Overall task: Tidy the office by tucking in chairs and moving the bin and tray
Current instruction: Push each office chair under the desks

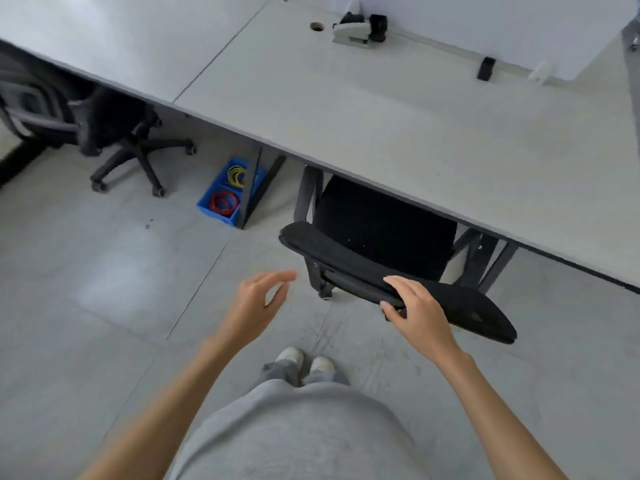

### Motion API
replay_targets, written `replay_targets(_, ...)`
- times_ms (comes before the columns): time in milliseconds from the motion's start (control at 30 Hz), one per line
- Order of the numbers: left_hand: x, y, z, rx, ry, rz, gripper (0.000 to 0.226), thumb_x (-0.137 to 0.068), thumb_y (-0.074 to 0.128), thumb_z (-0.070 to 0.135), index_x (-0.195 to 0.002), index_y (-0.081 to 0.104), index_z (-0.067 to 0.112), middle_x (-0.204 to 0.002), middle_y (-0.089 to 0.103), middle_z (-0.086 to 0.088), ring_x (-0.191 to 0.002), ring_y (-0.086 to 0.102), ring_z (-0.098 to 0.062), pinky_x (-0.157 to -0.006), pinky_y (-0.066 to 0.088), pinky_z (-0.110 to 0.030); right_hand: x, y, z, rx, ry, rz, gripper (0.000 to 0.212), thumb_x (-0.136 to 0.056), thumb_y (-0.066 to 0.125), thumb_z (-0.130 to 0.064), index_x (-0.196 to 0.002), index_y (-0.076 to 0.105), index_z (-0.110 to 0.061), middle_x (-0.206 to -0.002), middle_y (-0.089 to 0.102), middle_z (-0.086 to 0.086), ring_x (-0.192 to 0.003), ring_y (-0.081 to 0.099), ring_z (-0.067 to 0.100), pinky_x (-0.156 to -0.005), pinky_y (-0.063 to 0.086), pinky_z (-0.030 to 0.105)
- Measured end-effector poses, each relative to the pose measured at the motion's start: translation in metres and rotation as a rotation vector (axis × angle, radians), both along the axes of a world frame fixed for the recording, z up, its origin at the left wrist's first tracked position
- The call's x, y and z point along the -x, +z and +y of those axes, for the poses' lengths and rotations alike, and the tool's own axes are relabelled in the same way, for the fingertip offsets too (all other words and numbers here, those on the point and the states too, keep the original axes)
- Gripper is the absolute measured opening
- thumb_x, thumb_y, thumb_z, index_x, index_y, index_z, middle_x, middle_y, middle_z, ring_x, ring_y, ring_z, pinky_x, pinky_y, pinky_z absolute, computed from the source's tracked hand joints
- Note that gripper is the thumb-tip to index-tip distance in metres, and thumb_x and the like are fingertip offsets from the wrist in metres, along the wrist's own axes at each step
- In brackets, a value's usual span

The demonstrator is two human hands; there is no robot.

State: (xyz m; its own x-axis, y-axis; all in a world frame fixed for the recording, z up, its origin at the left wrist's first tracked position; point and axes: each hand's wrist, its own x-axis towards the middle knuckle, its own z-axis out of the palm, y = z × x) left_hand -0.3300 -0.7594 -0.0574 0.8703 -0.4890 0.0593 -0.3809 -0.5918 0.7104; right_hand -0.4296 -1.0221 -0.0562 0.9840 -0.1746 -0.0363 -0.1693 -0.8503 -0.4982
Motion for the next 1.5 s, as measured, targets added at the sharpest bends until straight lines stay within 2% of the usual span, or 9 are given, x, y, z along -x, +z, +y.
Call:
replay_targets(100,0.034,-0.012,0.043,0.102,0.247,0.191,0.021,-0.089,0.056,0.007,-0.102,0.067,0.019,-0.082,0.063,0.039,-0.084,0.061,0.015,-0.077,0.048,-0.008,-0.010,0.001,0.044,-0.158,0.080,-0.178,0.033,-0.091,0.048,-0.022,-0.120,0.058,-0.009,-0.118,0.058,-0.004,-0.113,0.048,0.000,-0.099,0.042,0.019)
replay_targets(167,0.058,-0.017,0.065,0.113,0.376,0.297,0.023,-0.090,0.055,0.010,-0.100,0.065,0.028,-0.081,0.061,0.044,-0.084,0.062,0.012,-0.076,0.049,-0.010,-0.008,-0.010,0.072,-0.334,0.102,-0.099,0.031,-0.091,0.043,-0.025,-0.114,0.061,-0.017,-0.111,0.061,-0.007,-0.106,0.054,0.000,-0.093,0.043,0.014)
replay_targets(267,0.087,-0.018,0.098,0.192,0.587,0.399,0.032,-0.092,0.053,0.008,-0.095,0.060,0.039,-0.082,0.064,0.040,-0.083,0.064,0.009,-0.073,0.047,-0.006,-0.017,-0.033,0.116,-0.594,0.112,0.265,0.024,-0.092,0.050,-0.014,-0.100,0.057,-0.036,-0.102,0.067,-0.010,-0.099,0.060,-0.003,-0.086,0.050,0.019)
replay_targets(367,0.102,-0.019,0.130,0.261,0.799,0.436,0.035,-0.092,0.052,0.010,-0.092,0.062,0.043,-0.080,0.067,0.035,-0.082,0.064,0.010,-0.071,0.044,-0.003,-0.050,-0.045,0.158,-0.720,0.191,0.531,0.031,-0.092,0.052,-0.004,-0.095,0.058,-0.035,-0.102,0.067,-0.009,-0.095,0.063,0.000,-0.083,0.049,0.014)
replay_targets(600,0.093,-0.045,0.219,0.423,1.219,0.432,0.023,-0.081,0.046,0.029,-0.096,0.064,0.031,-0.088,0.070,0.025,-0.085,0.065,0.001,-0.075,0.047,-0.007,-0.207,-0.040,0.303,-0.820,0.503,0.524,0.019,-0.089,0.049,-0.015,-0.100,0.062,-0.023,-0.099,0.068,-0.008,-0.093,0.065,0.004,-0.082,0.049,0.016)
replay_targets(700,0.062,-0.054,0.272,0.479,1.331,0.422,0.024,-0.081,0.047,0.029,-0.096,0.065,0.030,-0.090,0.071,0.020,-0.084,0.065,-0.006,-0.074,0.048,-0.010,-0.269,-0.040,0.375,-0.833,0.569,0.521,0.025,-0.094,0.046,-0.002,-0.099,0.061,-0.022,-0.097,0.067,-0.005,-0.088,0.064,0.001,-0.081,0.050,0.018)
replay_targets(933,-0.077,-0.024,0.391,0.553,1.320,0.347,0.022,-0.090,0.051,0.014,-0.094,0.065,0.030,-0.089,0.071,0.023,-0.086,0.066,-0.001,-0.076,0.048,-0.010,-0.354,-0.036,0.469,-0.766,0.540,0.560,0.027,-0.093,0.046,-0.001,-0.098,0.062,-0.022,-0.094,0.069,-0.002,-0.087,0.066,0.006,-0.080,0.051,0.021)
replay_targets(1233,-0.284,-0.004,0.522,0.594,1.127,0.252,0.022,-0.083,0.048,0.033,-0.097,0.066,0.032,-0.090,0.072,0.018,-0.087,0.067,-0.009,-0.081,0.050,-0.019,-0.491,-0.054,0.567,-0.763,0.470,0.538,0.027,-0.092,0.048,0.001,-0.095,0.066,-0.019,-0.090,0.073,-0.007,-0.086,0.067,0.008,-0.078,0.052,0.019)
replay_targets(1500,-0.400,-0.002,0.641,0.626,1.289,0.237,0.025,-0.084,0.047,0.021,-0.099,0.067,0.020,-0.092,0.073,0.005,-0.082,0.068,-0.013,-0.078,0.052,-0.021,-0.675,-0.026,0.744,-0.829,0.606,0.487,0.031,-0.092,0.046,0.003,-0.092,0.063,-0.022,-0.090,0.070,-0.003,-0.081,0.066,0.004,-0.078,0.050,0.022)
